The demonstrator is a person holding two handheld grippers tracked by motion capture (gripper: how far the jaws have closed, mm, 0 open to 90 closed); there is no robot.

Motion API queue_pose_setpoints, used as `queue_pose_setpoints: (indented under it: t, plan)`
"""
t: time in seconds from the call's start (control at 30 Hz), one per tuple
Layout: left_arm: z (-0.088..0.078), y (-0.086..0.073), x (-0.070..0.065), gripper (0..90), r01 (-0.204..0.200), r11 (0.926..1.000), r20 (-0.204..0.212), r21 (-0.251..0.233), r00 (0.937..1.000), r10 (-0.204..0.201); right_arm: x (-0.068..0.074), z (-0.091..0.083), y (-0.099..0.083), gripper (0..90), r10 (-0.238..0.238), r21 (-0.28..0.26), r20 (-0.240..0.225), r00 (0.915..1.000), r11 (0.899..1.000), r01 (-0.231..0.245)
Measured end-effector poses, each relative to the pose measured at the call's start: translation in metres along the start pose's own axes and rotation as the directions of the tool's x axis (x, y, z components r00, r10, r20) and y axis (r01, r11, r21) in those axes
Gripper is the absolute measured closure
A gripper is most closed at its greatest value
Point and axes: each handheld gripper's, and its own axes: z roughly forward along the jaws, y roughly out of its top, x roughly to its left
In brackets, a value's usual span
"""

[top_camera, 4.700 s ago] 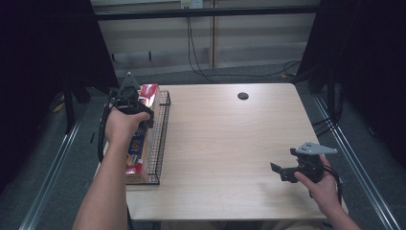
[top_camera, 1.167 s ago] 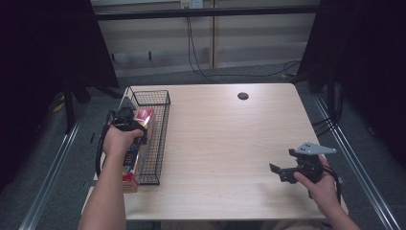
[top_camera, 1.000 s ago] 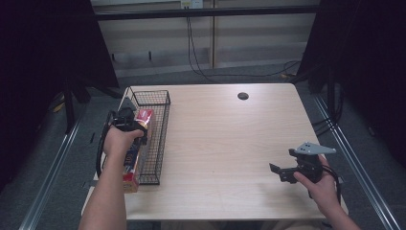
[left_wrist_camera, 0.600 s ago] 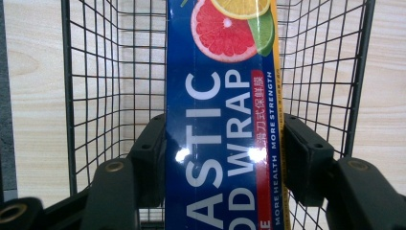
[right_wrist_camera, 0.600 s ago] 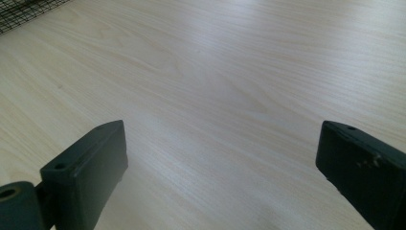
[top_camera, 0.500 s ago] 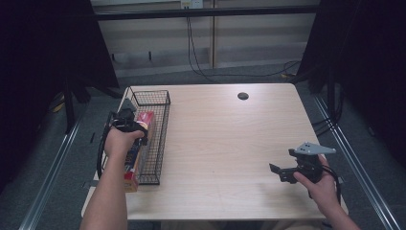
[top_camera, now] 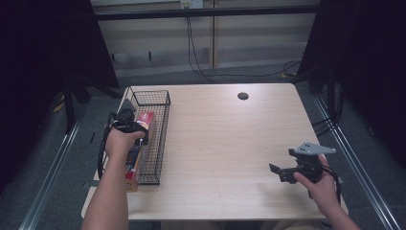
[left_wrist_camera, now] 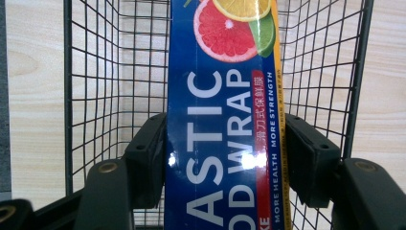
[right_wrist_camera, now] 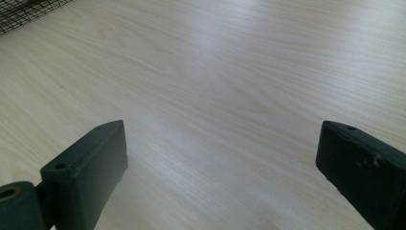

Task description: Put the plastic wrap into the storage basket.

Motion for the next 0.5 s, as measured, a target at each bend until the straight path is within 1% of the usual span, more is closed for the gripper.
queue_pose_setpoints:
  t: [0.07,0.1,0.13,0.2,0.23,0.3,0.33,0.37,0.4,0.47,0.5]
  plan:
    - [-0.0003,-0.0002,0.0003,38.3,0.001,1.0,0.005,-0.001,1.0,-0.001,0.0001,0.0001,0.0002,3.5,0.0,0.0,0.0,1.0,1.0,0.0]
    - [-0.0004,-0.0009,0.0013,37.2,0.008,1.0,0.02,0.005,0.9998,-0.008,0.0002,0.0001,0.0003,3.5,0.0,0.0,-0.001,1.0,1.0,0.0]
    - [0.0003,-0.0014,0.0022,35.6,0.0,1.0,0.019,-0.002,0.9998,0.0,0.0004,0.0002,0.0005,3.5,0.001,0.001,0.001,1.0,1.0,-0.001]
    - [0.0,-0.0016,0.0026,34.3,0.002,1.0,0.026,0.003,0.9997,-0.003,0.0005,0.0004,0.0005,3.5,-0.002,0.004,-0.001,1.0,1.0,0.002]
    - [-0.0005,-0.0021,0.0032,32.6,0.012,0.9999,0.032,-0.004,0.9994,-0.012,0.0009,0.0008,0.0007,3.5,-0.006,0.001,-0.001,1.0,1.0,0.006]
    - [-0.0016,-0.0023,0.0042,28.9,0.012,0.9998,0.04,-0.014,0.9991,-0.011,0.0013,0.0009,0.0008,3.5,-0.005,0.002,-0.001,1.0,1.0,0.005]
    - [-0.0016,-0.0023,0.0042,28.6,0.012,0.9998,0.04,-0.014,0.9991,-0.011,0.0014,0.0007,0.0008,3.5,-0.006,0.003,-0.002,1.0,1.0,0.006]
    - [-0.0024,-0.0026,0.0032,28.1,0.02,0.9996,0.045,-0.019,0.9988,-0.019,0.0015,0.0007,0.001,3.5,-0.005,0.0,0.002,1.0,1.0,0.005]
    - [-0.0043,-0.0029,0.0023,27.3,0.008,0.9999,0.061,-0.013,0.9981,-0.007,0.0012,0.0004,0.0011,3.5,-0.009,0.002,0.001,1.0,1.0,0.009]
    - [-0.0066,-0.0033,0.0019,24.6,-0.006,0.9997,0.062,-0.025,0.9981,0.008,0.0012,0.0005,0.0016,3.5,-0.009,0.003,-0.002,1.0,1.0,0.009]
    - [-0.008,-0.0035,0.001,24.0,0.002,0.9997,0.072,-0.025,0.9974,0.0,0.0015,0.0008,0.002,3.5,-0.006,0.001,-0.003,1.0,1.0,0.006]
